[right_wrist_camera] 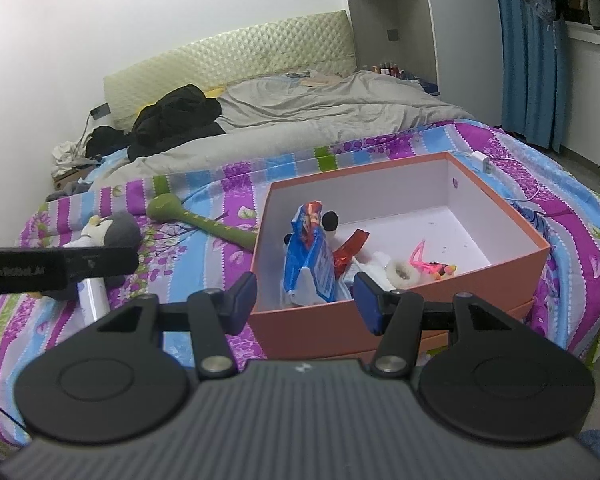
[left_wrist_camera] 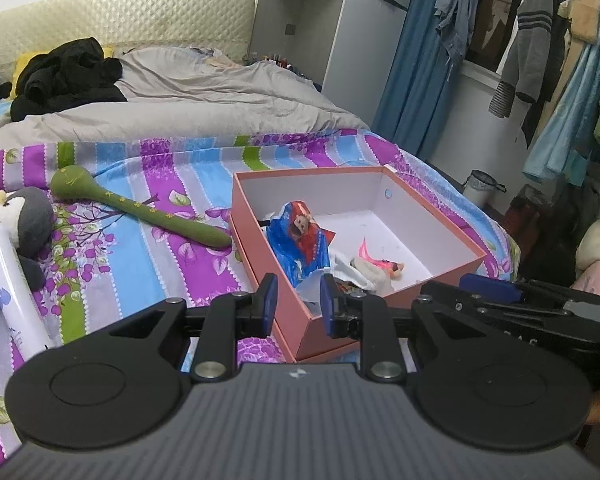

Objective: Organize soft objects

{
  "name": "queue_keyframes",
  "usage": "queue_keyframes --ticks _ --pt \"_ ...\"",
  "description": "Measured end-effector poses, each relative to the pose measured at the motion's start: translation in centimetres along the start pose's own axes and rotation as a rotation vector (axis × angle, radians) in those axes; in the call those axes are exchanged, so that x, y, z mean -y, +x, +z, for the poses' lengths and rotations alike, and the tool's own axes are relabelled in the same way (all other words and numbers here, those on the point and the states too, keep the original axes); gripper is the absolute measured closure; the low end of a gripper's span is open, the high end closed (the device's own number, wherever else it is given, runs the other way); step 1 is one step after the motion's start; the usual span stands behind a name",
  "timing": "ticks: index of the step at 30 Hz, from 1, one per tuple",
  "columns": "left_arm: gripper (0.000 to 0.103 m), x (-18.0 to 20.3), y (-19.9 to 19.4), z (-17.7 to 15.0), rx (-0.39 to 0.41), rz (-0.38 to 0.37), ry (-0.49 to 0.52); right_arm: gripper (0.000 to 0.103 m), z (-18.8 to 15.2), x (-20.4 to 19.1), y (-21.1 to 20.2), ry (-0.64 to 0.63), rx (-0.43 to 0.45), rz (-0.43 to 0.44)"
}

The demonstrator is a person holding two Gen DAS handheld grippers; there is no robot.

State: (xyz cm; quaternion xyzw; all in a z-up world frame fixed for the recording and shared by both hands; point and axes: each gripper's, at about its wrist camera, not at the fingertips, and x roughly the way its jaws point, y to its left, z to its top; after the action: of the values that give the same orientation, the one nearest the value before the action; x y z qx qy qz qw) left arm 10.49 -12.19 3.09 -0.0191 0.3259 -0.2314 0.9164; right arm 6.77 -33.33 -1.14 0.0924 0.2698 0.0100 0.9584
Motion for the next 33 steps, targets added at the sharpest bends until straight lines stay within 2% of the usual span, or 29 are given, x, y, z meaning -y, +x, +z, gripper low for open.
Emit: queue_keyframes --ticks 13,17,21,22,24,25,26,27,28,30,33 --pt "0.076 -0.2 0.5 -0.2 -0.010 0.000 -0.008 0.047 -0.1 0.1 0.2 -0.001 0.003 -0.013" --pt "0.069 -0.1 0.5 -0.2 -0.010 0.001 -0.007 0.047 -0.1 0.3 0.1 -0.003 0.007 -0.017" --pt "0.068 0.1 0.4 -0.2 -0.002 -0.002 -0.002 0.047 -0.1 0.5 0.0 0.002 0.008 -0.024" --pt "0.064 0.1 0.4 -0.2 -0.002 -0.003 -0.004 0.047 -0.1 0.5 0.1 0.004 0.007 -0.025" --pt "0.046 0.2 0.5 -0.1 -0.001 -0.005 -0.004 0.046 -0.1 0.5 0.0 0.007 0.008 -0.033" --pt "0.032 0.3 0.4 -0.1 0.001 -0.005 -0.003 0.044 -0.1 0.5 0.0 0.007 0.009 -0.039" --pt "0.020 0.3 0.3 -0.1 0.005 -0.001 -0.004 0.036 -0.1 0.6 0.1 0.009 0.010 -0.046" --pt "0.015 0.3 0.2 -0.1 0.010 0.006 -0.005 0.022 -0.1 0.6 0.1 0.011 0.011 -0.051" --pt "0.009 0.3 0.2 -0.1 0.018 0.011 -0.004 0.013 -0.1 0.7 0.1 0.015 0.012 -0.058" --pt "0.004 0.3 0.0 -0.1 0.031 0.011 -0.003 0.006 -0.1 0.9 0.2 0.022 0.011 -0.070" --pt "0.002 0.4 -0.1 0.0 0.034 0.015 -0.003 0.006 -0.2 1.4 0.3 0.037 0.003 -0.076"
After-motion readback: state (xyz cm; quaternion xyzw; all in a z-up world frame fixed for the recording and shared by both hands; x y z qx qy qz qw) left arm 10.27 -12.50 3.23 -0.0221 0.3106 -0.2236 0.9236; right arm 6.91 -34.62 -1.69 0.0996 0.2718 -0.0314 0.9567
